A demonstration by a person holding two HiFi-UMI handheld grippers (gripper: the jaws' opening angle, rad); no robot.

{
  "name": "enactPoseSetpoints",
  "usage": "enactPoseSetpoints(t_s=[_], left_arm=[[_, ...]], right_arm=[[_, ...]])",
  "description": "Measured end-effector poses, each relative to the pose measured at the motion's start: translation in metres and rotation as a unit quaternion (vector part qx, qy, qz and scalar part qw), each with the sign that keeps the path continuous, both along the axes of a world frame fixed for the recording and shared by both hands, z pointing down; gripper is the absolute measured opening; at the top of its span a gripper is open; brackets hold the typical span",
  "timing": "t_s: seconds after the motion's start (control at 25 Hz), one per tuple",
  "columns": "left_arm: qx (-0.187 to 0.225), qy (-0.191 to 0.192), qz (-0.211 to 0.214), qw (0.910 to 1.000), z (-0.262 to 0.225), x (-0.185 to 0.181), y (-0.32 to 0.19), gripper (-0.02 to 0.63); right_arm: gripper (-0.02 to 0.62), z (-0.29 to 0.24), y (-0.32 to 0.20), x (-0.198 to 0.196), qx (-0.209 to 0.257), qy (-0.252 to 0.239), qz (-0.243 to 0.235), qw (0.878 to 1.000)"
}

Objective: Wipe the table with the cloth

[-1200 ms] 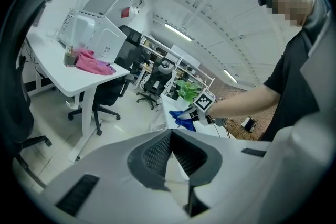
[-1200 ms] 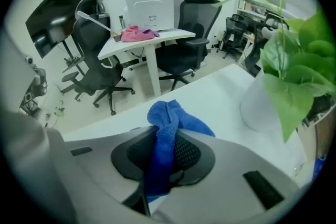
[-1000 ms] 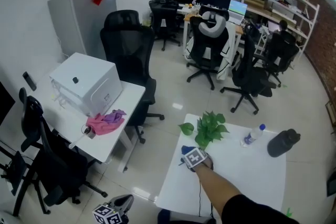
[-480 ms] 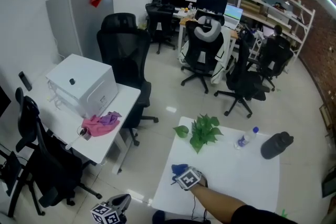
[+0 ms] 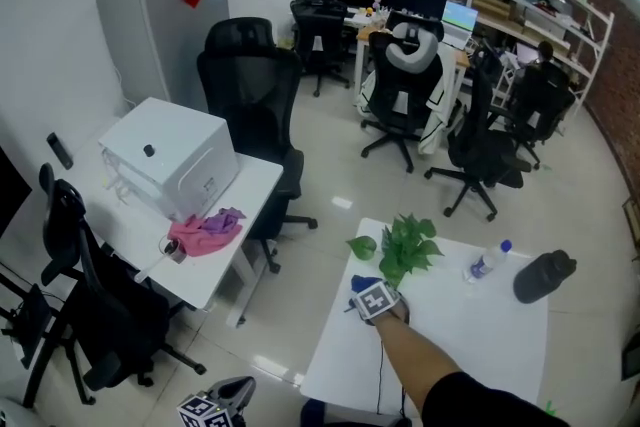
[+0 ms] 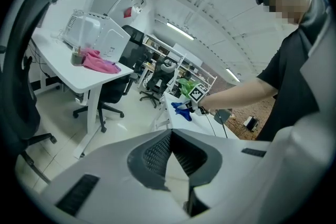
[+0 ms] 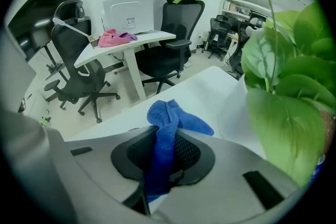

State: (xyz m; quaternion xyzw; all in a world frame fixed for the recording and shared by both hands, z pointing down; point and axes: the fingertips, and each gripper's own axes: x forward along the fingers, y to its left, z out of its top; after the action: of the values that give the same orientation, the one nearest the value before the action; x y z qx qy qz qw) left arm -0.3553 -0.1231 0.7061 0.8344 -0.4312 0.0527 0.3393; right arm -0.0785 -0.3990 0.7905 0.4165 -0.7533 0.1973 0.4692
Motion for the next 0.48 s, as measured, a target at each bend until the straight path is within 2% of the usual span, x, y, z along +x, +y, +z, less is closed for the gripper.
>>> enactPoseSetpoints(t_s=[0.12, 0.2, 0.32, 0.4, 0.48], left_arm=[[0.000, -0.002, -0.011, 0.9999, -0.003, -0.004, 0.005, -0.002], [0.003, 0.000, -0.014, 0.9999, -0.008, 0.000, 0.008, -0.002], [0.012, 0.005, -0.018, 0.9998, -0.014, 0.014, 0.007, -0.002], [0.019, 0.009, -0.016, 0.9996, -0.019, 0.031, 0.003, -0.002], [0.028, 0.011, -0.004, 0.9995, -0.024, 0.057, -0.002, -0.002]], right_arm=[[0.069, -0.001, 0.013, 0.000, -0.020, -0.020, 0.008, 1.000], [0.069, -0.014, 0.042, -0.012, -0.020, -0.086, -0.006, 0.996], [0.069, -0.044, 0.100, -0.015, -0.001, -0.172, -0.050, 0.984], [0.069, -0.060, 0.138, 0.013, 0.010, -0.205, -0.055, 0.977], [0.069, -0.070, 0.169, 0.071, 0.025, -0.215, -0.030, 0.976]])
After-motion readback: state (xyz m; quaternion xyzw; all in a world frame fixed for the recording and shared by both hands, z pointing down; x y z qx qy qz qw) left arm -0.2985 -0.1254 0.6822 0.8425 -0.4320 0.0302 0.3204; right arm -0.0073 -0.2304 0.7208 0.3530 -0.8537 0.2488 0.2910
